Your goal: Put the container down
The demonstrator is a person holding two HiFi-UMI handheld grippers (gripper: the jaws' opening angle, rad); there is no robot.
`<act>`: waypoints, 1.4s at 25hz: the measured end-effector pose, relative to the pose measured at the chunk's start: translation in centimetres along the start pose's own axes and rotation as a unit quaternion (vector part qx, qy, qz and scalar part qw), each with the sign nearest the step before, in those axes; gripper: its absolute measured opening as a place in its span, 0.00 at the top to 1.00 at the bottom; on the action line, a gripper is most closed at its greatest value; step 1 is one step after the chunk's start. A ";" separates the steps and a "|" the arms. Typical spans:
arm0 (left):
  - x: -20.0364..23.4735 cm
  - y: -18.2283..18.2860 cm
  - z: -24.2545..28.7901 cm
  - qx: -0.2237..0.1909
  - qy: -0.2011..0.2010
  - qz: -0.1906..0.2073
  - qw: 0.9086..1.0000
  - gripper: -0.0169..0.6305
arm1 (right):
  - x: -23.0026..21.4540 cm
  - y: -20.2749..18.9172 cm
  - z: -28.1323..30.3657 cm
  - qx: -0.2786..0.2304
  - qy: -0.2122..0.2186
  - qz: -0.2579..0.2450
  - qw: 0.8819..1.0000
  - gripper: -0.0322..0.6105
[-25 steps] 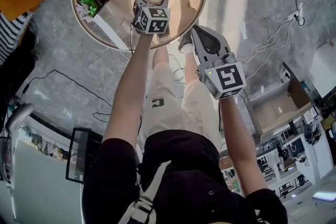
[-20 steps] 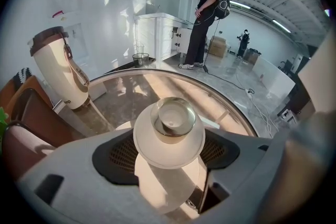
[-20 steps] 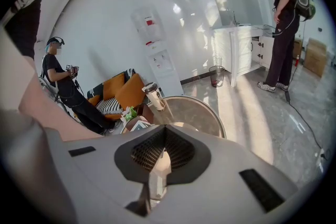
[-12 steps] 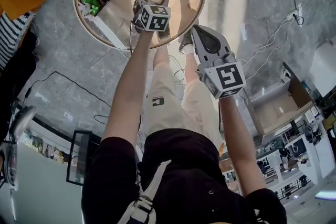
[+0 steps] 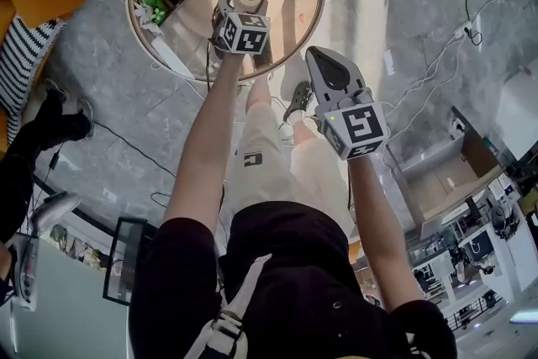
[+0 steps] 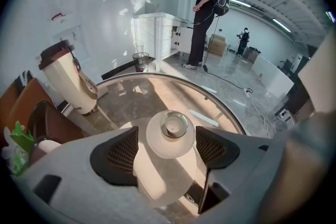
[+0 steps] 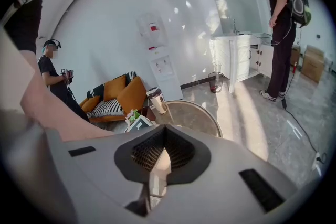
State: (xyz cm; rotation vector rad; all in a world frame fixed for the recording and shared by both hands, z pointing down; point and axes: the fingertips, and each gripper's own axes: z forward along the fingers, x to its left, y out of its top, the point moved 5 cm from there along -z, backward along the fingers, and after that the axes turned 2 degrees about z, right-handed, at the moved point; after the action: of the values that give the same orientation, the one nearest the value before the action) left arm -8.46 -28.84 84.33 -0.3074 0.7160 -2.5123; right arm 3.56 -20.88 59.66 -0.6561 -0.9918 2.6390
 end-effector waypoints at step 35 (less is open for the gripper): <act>-25.8 -6.5 -35.3 -0.110 0.090 -0.020 0.990 0.78 | 7.5 -13.4 -32.4 -0.133 0.062 -0.068 0.987 0.95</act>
State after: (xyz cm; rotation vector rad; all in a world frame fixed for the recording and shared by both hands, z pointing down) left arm -1.37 4.68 56.46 -0.1728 1.0712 -2.5240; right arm 13.86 9.99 44.55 -0.7689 -1.3149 2.3404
